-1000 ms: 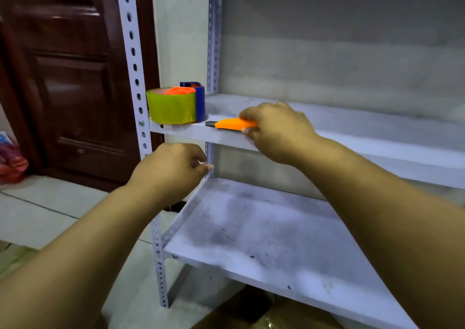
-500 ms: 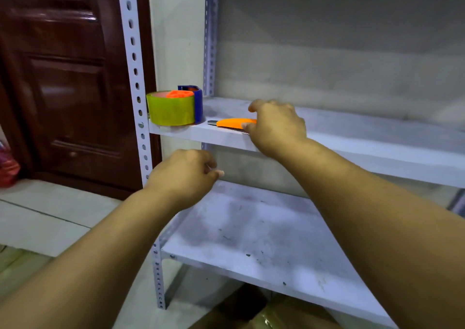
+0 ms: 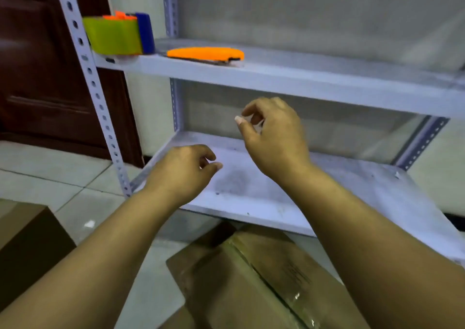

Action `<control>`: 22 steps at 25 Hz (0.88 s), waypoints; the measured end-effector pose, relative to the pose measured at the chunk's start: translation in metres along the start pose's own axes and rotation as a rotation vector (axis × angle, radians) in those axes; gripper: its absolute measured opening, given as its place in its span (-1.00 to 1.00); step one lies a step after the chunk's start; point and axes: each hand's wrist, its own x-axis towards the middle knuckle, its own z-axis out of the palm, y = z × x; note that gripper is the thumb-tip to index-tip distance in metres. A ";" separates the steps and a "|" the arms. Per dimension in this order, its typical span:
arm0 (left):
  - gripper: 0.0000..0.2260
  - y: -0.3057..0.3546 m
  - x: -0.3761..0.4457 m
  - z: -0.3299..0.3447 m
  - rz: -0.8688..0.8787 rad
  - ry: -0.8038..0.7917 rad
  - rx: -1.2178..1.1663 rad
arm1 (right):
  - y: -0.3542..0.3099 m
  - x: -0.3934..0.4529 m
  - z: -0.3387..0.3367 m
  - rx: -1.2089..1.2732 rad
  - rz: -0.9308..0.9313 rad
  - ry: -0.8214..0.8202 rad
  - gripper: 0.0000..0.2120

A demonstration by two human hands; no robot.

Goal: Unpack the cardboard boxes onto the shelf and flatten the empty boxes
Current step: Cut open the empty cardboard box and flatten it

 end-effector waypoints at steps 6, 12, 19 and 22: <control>-0.78 0.013 -0.055 0.068 -0.070 -0.070 -0.112 | 0.048 -0.091 -0.002 0.053 0.168 -0.177 -0.87; -0.86 0.026 -0.109 0.136 -0.162 -0.209 -0.163 | 0.107 -0.178 -0.012 0.074 0.342 -0.395 -0.88; -0.85 0.039 -0.159 0.204 -0.260 -0.417 -0.175 | 0.168 -0.252 -0.028 0.024 0.560 -0.633 -0.84; -0.80 0.034 -0.173 0.227 -0.268 -0.562 -0.054 | 0.191 -0.278 -0.026 -0.128 0.613 -0.768 -0.77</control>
